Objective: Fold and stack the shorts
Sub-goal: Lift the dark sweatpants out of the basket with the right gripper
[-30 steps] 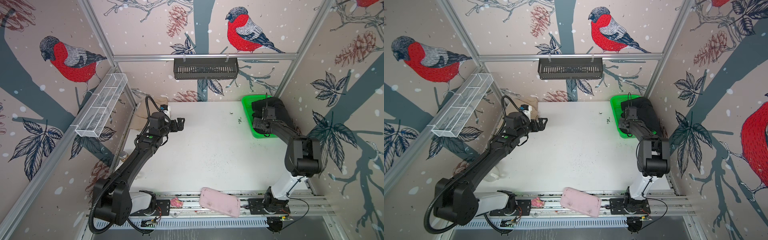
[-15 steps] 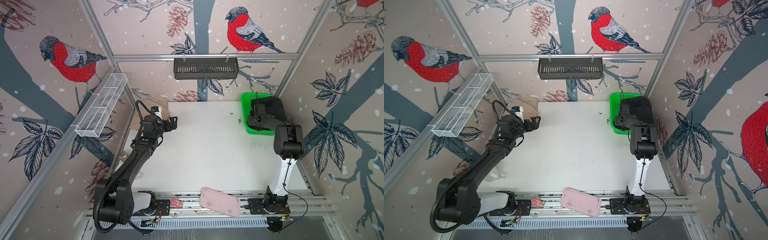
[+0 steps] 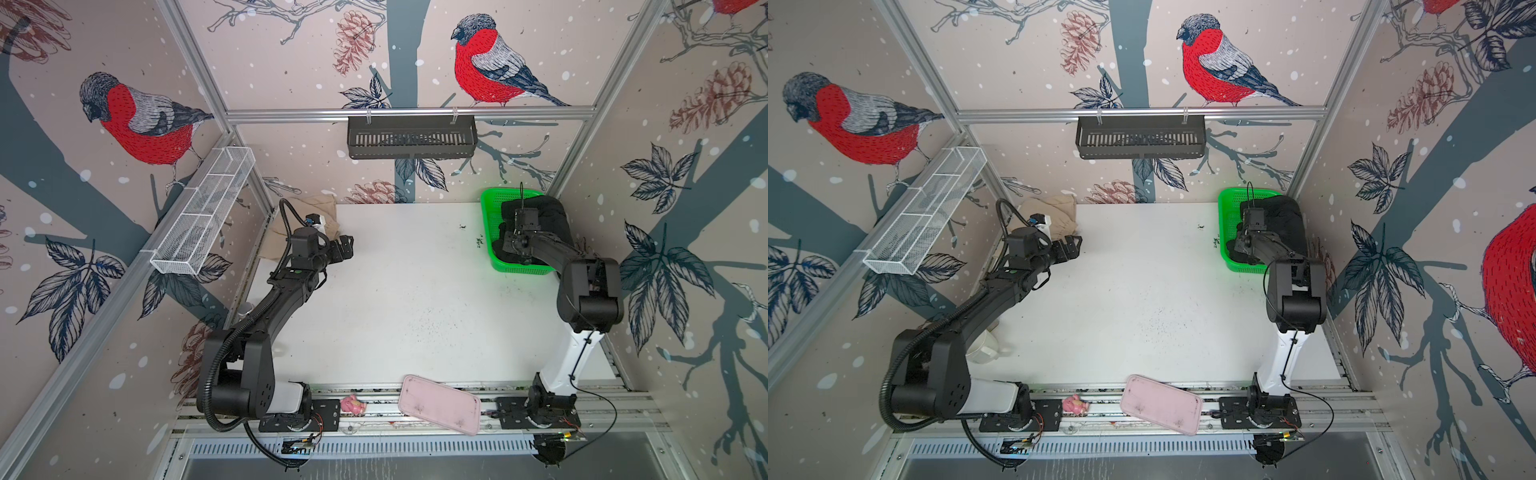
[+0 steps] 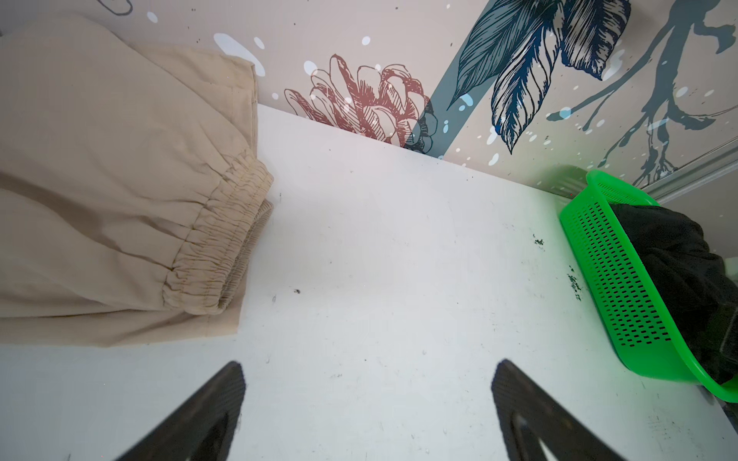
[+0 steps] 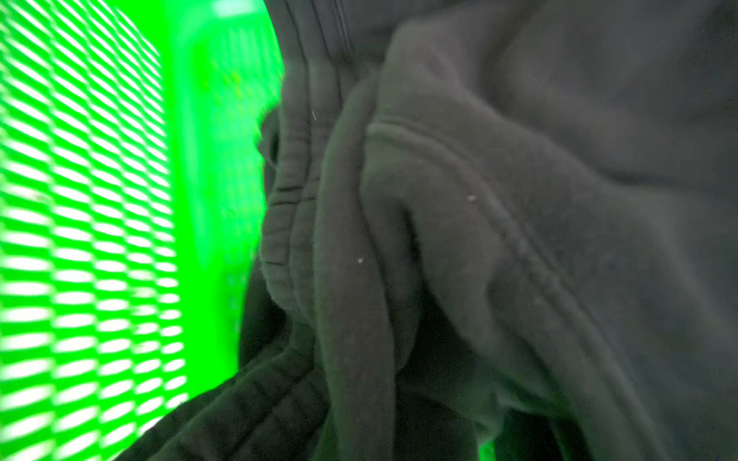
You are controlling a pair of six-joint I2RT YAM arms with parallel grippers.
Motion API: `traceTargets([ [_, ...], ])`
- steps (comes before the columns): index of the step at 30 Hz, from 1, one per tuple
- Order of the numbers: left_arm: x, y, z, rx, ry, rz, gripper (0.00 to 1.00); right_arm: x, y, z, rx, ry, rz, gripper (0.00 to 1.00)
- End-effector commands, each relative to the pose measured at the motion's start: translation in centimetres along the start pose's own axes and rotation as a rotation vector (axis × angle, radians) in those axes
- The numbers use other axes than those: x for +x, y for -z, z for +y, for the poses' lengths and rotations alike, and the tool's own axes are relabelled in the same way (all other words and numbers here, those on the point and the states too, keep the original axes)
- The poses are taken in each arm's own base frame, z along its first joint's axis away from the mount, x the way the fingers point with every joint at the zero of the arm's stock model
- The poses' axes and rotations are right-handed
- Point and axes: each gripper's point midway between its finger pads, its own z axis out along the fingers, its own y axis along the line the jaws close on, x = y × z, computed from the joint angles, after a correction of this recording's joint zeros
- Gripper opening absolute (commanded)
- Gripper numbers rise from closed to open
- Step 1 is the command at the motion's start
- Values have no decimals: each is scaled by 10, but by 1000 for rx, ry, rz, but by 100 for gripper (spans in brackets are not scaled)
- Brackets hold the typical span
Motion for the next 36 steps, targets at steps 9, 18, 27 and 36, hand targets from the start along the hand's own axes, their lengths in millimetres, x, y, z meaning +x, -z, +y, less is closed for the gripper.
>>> traceTargets([
  [9, -31, 7, -10, -9, -48, -21, 97, -58, 65, 0, -35, -17, -187, 2],
  [18, -28, 46, -33, 61, -35, -37, 97, -94, 111, 24, -112, 12, -326, 1],
  [27, -46, 83, -54, 103, -59, -146, 97, -155, 258, 33, -205, -11, -672, 1],
  [36, -10, 68, -89, 276, -46, -98, 96, -213, 370, 22, -193, -33, -902, 1],
])
